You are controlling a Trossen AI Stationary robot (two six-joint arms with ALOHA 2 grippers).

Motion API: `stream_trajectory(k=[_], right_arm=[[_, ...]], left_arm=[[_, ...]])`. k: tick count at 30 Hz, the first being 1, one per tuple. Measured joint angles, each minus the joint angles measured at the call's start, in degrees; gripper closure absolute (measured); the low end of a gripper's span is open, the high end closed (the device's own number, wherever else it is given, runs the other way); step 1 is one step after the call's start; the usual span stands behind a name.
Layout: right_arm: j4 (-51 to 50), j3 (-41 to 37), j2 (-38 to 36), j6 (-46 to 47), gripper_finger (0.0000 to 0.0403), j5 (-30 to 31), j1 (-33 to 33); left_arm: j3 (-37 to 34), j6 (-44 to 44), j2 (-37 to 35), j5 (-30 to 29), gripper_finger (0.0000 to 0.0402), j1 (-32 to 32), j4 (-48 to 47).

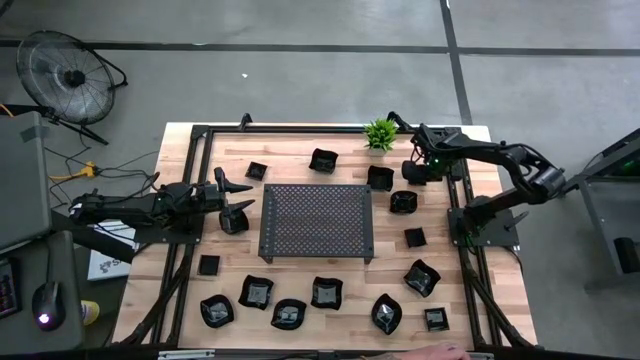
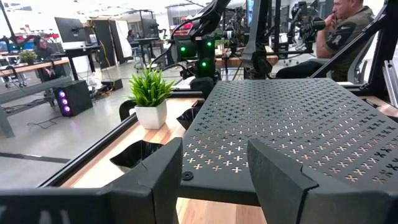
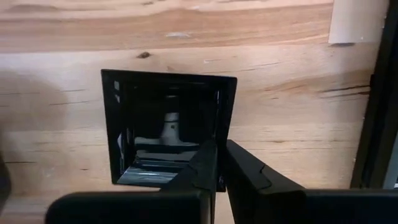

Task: Pick & Place Mini shaped plates
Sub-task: Put the square plate on the shelf

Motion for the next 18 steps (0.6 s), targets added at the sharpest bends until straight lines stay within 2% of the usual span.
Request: stream_trajectory(k=[8, 18], right_arm=[[-0.81, -0.09, -4.56, 0.48, 0.0393, -2.36, 0.0], [-0.9, -0.09, -14.37, 2.04, 0.0401, -6.98, 0.2]], left_arm=[[0.0, 0.0, 0.0, 0.0, 0.0225, 0.0, 0.0], [0.0, -0.02, 0.0, 0.0, 0.0225, 0.02, 0.02]])
